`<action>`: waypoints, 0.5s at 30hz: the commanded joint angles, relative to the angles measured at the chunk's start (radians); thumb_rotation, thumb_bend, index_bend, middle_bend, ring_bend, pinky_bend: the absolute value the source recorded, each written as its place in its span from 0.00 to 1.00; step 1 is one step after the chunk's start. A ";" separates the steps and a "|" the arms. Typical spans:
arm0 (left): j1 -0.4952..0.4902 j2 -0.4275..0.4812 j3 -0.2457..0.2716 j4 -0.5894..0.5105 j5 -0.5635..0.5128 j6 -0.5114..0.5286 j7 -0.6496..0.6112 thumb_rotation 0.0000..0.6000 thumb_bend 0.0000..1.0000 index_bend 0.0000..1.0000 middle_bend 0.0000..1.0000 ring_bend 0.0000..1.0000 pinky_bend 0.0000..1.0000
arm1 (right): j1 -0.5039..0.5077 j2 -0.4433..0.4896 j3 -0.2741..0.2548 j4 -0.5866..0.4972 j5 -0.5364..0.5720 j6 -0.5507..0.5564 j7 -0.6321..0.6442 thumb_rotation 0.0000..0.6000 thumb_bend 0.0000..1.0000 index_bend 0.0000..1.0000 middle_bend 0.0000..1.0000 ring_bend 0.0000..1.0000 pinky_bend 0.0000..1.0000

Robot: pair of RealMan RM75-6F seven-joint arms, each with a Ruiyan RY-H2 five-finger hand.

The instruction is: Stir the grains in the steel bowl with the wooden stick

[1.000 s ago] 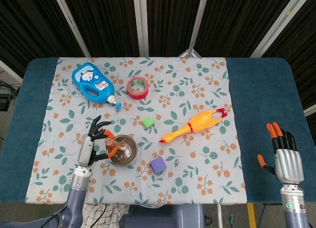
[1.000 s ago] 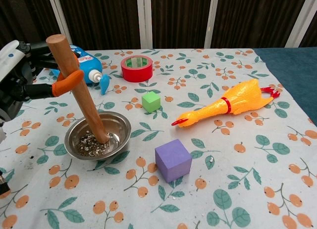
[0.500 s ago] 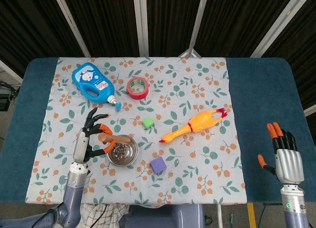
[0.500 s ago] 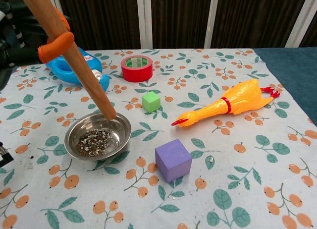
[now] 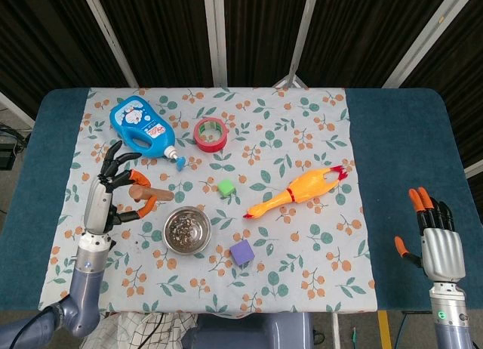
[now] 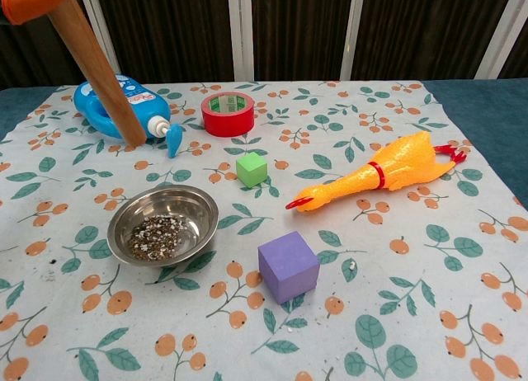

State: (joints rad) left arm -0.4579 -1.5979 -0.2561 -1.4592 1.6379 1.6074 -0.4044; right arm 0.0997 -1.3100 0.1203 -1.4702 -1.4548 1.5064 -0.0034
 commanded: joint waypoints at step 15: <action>0.062 0.219 0.062 0.233 -0.069 -0.099 0.079 1.00 0.82 0.65 0.79 0.25 0.00 | 0.000 0.000 -0.001 -0.005 0.002 -0.003 -0.006 1.00 0.35 0.00 0.00 0.00 0.00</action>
State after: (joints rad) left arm -0.4038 -1.3920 -0.2116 -1.2698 1.5665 1.5171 -0.3451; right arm 0.0995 -1.3101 0.1191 -1.4754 -1.4523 1.5033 -0.0095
